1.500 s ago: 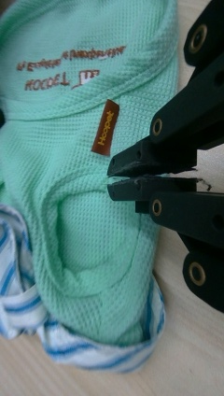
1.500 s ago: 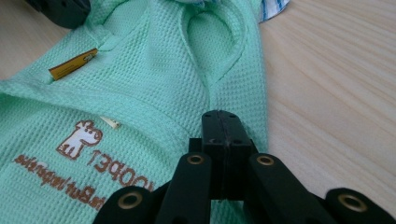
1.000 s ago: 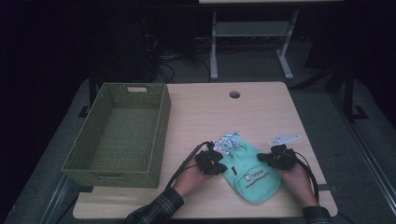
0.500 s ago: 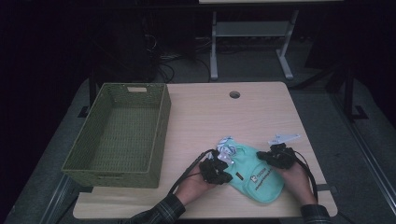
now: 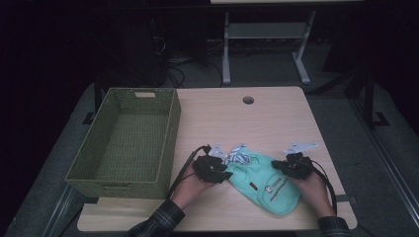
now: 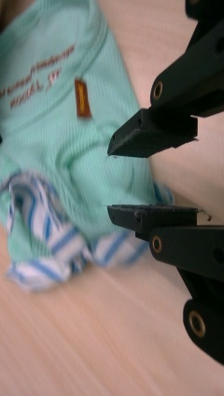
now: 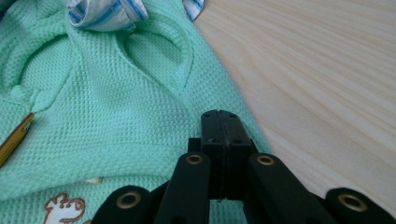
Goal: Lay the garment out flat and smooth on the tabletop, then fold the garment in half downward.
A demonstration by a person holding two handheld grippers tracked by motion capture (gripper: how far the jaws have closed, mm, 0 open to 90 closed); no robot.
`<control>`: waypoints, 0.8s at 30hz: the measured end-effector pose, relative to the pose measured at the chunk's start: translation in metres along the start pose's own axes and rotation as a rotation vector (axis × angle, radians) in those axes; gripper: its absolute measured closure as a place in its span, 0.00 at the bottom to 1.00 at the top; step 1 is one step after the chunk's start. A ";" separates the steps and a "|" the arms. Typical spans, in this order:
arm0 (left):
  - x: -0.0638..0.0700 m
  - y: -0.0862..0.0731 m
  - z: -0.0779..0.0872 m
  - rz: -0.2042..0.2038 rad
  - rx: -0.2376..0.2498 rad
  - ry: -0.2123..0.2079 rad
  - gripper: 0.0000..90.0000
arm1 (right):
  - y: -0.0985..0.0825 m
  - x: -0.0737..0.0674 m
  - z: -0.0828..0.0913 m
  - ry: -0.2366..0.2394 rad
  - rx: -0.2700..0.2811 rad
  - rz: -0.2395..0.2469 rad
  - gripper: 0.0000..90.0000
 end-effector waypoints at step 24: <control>-0.028 -0.015 -0.017 0.022 -0.040 0.059 0.65 | 0.000 0.000 0.000 -0.004 -0.001 0.010 0.99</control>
Point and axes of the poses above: each handheld gripper's, and its own axes: z roughly backward along the jaws, y roughly out of its top, x roughly to its right, the point moved 8 cm from there along -z, roughly forward along the jaws, and after that the axes turned 10 degrees about -y, right-handed, at the moved point
